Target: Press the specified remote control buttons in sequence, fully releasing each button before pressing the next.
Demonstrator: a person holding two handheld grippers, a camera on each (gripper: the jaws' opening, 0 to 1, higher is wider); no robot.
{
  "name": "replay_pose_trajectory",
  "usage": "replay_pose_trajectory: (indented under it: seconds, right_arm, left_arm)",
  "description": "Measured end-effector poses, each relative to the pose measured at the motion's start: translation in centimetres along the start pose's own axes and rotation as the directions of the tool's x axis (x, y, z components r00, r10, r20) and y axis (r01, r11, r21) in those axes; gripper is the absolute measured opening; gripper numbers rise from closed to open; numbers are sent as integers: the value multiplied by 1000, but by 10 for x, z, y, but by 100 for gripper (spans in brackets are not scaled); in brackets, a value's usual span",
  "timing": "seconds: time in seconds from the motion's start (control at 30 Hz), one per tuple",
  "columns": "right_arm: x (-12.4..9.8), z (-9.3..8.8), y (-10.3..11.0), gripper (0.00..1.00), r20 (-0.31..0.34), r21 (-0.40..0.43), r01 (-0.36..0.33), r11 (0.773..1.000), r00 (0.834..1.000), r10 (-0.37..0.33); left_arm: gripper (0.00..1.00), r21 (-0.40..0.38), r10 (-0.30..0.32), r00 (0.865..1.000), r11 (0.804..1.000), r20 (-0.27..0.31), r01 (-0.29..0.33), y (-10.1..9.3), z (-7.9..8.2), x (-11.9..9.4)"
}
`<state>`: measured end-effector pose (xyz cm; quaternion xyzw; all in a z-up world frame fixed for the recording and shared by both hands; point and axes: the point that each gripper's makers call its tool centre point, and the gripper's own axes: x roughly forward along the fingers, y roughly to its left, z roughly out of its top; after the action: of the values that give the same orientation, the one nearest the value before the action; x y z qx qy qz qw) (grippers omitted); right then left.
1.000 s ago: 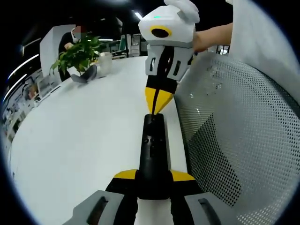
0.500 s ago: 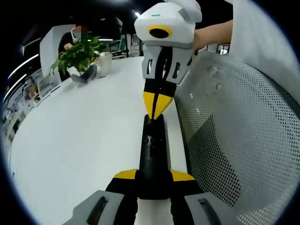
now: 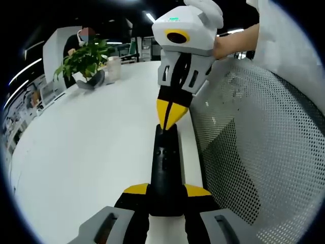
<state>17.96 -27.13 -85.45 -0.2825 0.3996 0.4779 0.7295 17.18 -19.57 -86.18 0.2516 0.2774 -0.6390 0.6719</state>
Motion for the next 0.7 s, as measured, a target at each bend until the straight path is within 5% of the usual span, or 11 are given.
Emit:
replay_pose_trajectory:
  seconds: [0.27, 0.37, 0.6, 0.7]
  right_arm:
    - [2, 5, -3, 0, 98, 43, -52, 998, 994, 47]
    - [1, 2, -3, 0, 54, 20, -61, 998, 997, 60]
    - [-2, 2, 2, 0, 42, -73, -36, 997, 998, 39]
    - [0, 9, 10, 0, 58, -79, -79, 994, 995, 83]
  left_arm:
    - [24, -10, -5, 1000, 1000, -3, 5, 0, 1, 0]
    - [24, -12, 4, 1000, 1000, -1, -4, 1, 1, 1]
    - [24, -36, 7, 1000, 999, 10, -6, 1, 2, 1]
    - [24, -49, 8, 1000, 999, 16, -8, 1, 3, 1]
